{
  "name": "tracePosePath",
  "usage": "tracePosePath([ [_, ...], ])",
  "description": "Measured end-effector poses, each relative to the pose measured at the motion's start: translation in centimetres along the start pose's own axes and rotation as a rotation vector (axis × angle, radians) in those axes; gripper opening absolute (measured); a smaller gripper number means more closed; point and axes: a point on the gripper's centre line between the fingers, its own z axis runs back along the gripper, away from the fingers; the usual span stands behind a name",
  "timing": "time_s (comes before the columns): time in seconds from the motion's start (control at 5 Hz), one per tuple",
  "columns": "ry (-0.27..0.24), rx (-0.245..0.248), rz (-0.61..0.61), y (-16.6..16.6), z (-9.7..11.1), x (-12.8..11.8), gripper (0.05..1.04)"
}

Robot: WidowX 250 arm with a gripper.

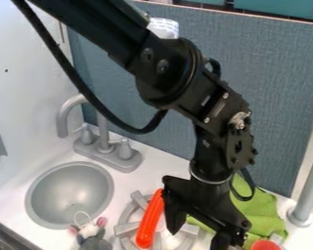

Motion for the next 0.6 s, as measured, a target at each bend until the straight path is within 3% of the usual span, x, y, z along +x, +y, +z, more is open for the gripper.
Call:
tracePosePath([
  [0.2, 0.020, 0.007, -0.001, 0.1, -0.6, -0.3, 1.002],
  [0.6, 0.002, 0.012, 0.189, 5.4, -0.9, 1.2, 1.002],
])
